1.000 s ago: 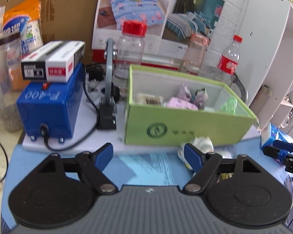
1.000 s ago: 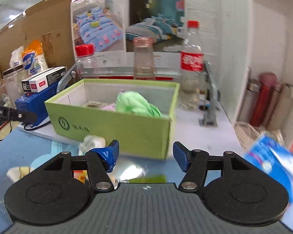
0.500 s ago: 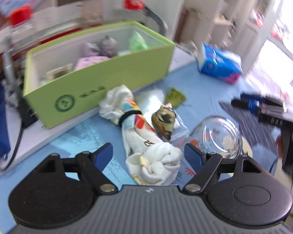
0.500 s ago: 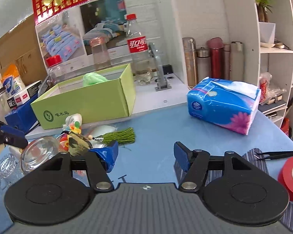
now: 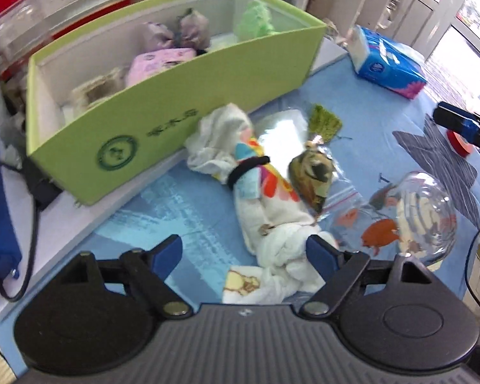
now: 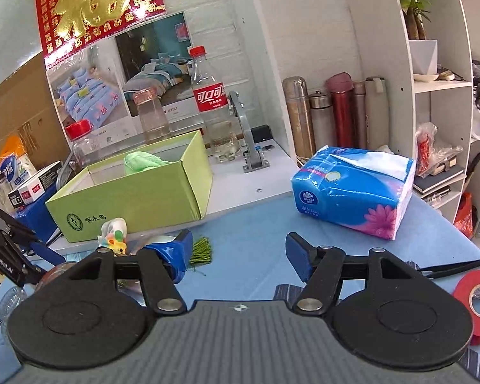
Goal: Organize soft objects
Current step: 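Move both open tools back toward the remaining items on the table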
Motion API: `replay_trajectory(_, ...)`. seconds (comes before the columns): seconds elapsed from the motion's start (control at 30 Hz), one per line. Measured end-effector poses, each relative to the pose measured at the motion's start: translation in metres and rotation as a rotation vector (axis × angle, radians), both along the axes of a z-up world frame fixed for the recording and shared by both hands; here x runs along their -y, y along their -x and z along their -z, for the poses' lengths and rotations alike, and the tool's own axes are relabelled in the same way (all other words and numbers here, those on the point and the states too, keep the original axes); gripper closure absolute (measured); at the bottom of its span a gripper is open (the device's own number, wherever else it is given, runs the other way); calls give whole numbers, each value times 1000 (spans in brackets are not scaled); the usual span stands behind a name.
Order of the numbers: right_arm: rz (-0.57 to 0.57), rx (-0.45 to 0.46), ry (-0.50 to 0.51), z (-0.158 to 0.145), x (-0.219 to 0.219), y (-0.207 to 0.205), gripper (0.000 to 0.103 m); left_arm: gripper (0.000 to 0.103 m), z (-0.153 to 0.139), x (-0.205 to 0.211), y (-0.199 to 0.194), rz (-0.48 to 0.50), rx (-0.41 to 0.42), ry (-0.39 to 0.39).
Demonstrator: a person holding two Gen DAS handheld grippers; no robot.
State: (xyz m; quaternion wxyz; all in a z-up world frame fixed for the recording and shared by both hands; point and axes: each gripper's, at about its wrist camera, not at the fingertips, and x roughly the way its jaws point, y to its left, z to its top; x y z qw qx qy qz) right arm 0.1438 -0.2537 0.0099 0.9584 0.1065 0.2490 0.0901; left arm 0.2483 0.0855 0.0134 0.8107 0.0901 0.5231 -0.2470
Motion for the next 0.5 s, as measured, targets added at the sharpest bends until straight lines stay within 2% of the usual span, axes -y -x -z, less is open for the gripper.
replay_trajectory(0.03,-7,4,4,-1,-1,0,53,17,0,-12,1,-49,16,-15)
replay_trajectory(0.1,-17,10,8,-2,-4,0,52,17,9,-42,3,-180,56,-128)
replay_trajectory(0.17,-25,14,5,-3,-5,0,52,17,20,-78,4,-315,51,-201)
replay_trajectory(0.23,-33,19,3,-4,-8,0,52,18,20,-107,11,-412,45,-141)
replay_trajectory(0.3,-36,20,4,-3,-11,-2,51,18,9,-121,22,-437,45,5)
replay_trajectory(0.33,-39,20,3,-4,-13,-3,51,18,0,-120,27,-428,61,67)
replay_trajectory(0.4,-50,15,1,-4,-18,-5,51,15,-17,-105,34,-389,102,134)
replay_trajectory(0.5,-73,14,8,-5,-24,-3,50,1,-35,-70,37,-285,157,190)
